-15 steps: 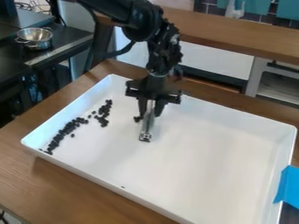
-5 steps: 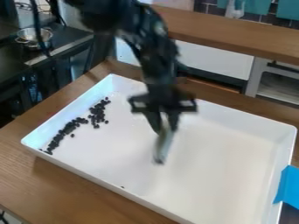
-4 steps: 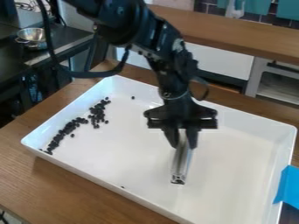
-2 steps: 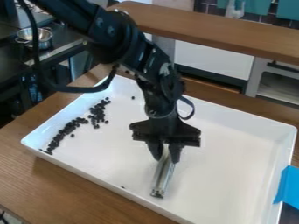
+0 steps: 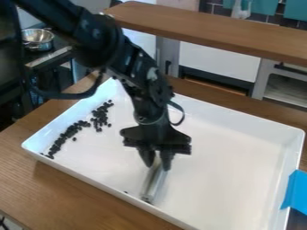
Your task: Sweep into pile
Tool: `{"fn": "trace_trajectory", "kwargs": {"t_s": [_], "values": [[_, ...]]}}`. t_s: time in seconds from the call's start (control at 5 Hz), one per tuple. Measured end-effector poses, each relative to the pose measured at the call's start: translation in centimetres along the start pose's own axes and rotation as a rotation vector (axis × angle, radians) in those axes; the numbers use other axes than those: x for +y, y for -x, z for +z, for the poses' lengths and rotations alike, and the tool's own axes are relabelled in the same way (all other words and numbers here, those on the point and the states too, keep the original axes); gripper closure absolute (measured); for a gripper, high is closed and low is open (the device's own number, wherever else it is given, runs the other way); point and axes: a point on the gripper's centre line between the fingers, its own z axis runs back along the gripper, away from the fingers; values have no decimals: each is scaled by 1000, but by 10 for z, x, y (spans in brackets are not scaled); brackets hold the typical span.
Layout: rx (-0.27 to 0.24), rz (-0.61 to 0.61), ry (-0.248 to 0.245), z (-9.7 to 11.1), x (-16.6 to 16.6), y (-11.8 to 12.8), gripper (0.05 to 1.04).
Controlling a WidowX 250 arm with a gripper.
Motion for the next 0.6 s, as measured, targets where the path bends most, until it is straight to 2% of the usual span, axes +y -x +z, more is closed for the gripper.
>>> {"fn": "trace_trajectory", "kwargs": {"t_s": [0.6], "values": [[-13,-58,-66,1,52,-10,745]]}}
